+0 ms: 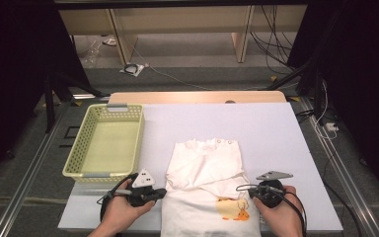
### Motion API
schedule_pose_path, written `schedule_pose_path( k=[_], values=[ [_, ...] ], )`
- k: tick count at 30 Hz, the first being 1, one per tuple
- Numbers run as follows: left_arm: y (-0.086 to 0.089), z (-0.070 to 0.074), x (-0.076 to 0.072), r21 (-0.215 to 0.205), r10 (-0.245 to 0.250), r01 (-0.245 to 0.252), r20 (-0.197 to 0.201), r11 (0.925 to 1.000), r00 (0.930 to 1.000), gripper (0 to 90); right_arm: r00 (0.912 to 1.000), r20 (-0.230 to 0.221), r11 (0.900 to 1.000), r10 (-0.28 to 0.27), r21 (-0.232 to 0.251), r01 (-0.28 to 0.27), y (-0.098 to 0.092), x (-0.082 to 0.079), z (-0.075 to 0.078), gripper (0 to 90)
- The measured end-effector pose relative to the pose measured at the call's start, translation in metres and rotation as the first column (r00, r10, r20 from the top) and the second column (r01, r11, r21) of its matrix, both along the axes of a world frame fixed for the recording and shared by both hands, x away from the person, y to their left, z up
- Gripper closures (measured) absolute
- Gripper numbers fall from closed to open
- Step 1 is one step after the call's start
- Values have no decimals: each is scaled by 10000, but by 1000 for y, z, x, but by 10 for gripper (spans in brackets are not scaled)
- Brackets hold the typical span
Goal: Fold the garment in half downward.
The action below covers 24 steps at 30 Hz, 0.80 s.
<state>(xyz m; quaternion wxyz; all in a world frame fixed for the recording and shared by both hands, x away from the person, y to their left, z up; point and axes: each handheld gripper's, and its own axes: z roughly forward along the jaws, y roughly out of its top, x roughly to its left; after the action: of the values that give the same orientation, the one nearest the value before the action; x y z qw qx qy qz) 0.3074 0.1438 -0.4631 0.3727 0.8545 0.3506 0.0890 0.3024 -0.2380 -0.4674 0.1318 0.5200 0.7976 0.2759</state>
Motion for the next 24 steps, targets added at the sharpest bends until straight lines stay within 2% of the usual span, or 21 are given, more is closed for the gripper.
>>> schedule_pose_path(
  k=[12, 15, 18, 22, 24],
  values=[
    [0, -1, -2, 182, -212, 214, -105, 9996, 9997, 876, 9988, -472, 9998, 132, -116, -138, -4, -4, 1, 884],
    [0, -2, -2, 115, -236, 235, 7, 9997, 9997, 859, 9990, -414, 9998, 158, -74, -162, -4, -4, 2, 875],
    [1, 2, 0, -46, -222, 224, 424, 9997, 9989, 748, 9998, -156, 9999, 108, -30, -108, -6, -3, 5, 825],
    [-1, 9, 10, -307, -65, 104, 1240, 9995, 9923, 538, 9979, 641, 9999, -84, 117, 76, -12, 3, 13, 713],
    [-3, 11, 18, -260, -12, 50, 1425, 9996, 9898, 456, 9953, 963, 9997, -129, 214, 109, -13, 9, 15, 665]
  ],
)
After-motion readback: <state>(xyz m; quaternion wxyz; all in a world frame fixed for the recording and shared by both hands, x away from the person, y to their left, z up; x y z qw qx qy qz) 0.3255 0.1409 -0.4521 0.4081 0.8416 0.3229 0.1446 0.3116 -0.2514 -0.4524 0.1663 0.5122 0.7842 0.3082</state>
